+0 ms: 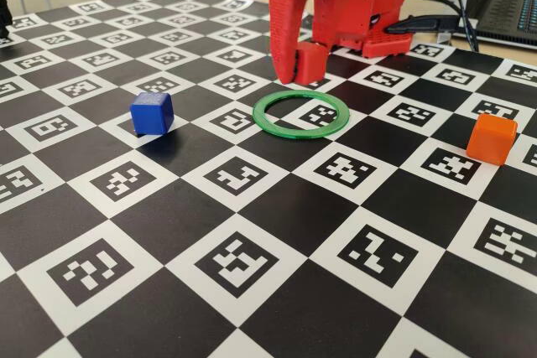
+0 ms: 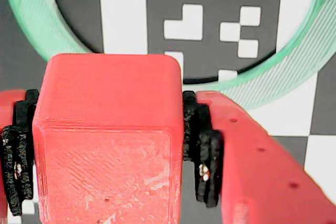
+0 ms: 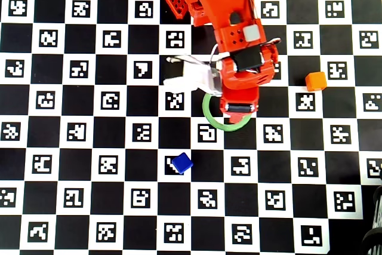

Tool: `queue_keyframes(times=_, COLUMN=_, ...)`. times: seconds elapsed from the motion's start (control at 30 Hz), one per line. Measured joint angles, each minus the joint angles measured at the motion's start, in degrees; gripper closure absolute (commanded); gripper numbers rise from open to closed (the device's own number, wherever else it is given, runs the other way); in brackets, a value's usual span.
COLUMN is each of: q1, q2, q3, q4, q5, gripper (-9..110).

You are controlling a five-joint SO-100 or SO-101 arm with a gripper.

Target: Grab the red cube then put it in the green circle then put the blue cube on top and finally the orange cube on top

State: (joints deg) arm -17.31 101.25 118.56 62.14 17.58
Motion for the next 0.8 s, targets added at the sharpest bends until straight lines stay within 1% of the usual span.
queue_keyframes(times=0.37, q1=0.09, q2=-3.69, q3=4.48, q4=-3.87, q5=-2.02, gripper=95)
queue_keyframes(times=0.8, q1=4.66, q2=-3.69, q3=5.1, q4=-4.13, q5=-5.54, gripper=94)
